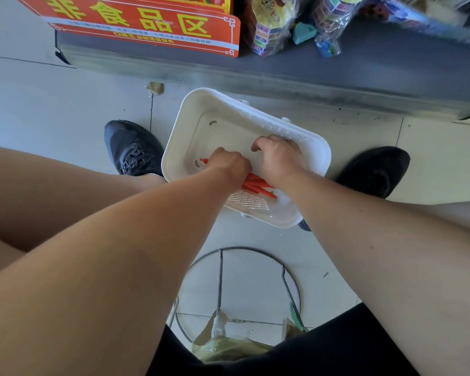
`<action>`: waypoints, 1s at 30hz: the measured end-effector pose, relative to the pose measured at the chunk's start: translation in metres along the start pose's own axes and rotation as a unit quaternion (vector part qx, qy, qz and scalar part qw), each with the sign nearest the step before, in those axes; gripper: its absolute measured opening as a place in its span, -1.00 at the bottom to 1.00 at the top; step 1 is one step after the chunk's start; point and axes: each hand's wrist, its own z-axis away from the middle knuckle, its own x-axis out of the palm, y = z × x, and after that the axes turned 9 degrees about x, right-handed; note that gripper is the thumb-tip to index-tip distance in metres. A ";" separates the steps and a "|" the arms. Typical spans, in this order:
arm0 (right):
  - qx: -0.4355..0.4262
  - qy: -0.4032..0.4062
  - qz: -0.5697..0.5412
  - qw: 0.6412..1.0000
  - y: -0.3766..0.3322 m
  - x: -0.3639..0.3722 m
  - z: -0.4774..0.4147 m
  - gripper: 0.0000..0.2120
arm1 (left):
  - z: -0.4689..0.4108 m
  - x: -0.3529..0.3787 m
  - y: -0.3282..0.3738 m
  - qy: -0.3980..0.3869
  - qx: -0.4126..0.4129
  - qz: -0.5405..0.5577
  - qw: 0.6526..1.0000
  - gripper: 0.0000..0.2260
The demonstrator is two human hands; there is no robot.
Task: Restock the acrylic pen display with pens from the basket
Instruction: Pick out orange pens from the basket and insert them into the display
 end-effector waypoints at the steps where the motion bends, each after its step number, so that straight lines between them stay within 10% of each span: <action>1: -0.002 -0.001 -0.004 1.000 0.000 -0.001 0.000 -0.53 | 0.001 -0.001 0.001 0.003 0.001 0.020 1.000 -0.81; 12: -0.039 -0.050 0.048 0.997 0.009 0.000 -0.008 -0.11 | -0.005 -0.006 0.002 -0.087 -0.037 0.142 0.985 -0.73; 20: 0.005 -0.077 0.014 0.997 -0.007 -0.016 -0.010 -0.27 | 0.004 -0.007 -0.008 -0.007 -0.018 0.168 0.986 -0.75; 30: 0.060 0.007 -0.314 0.948 -0.005 -0.031 0.014 -0.62 | 0.050 -0.028 -0.021 0.147 -0.035 0.270 0.951 -0.89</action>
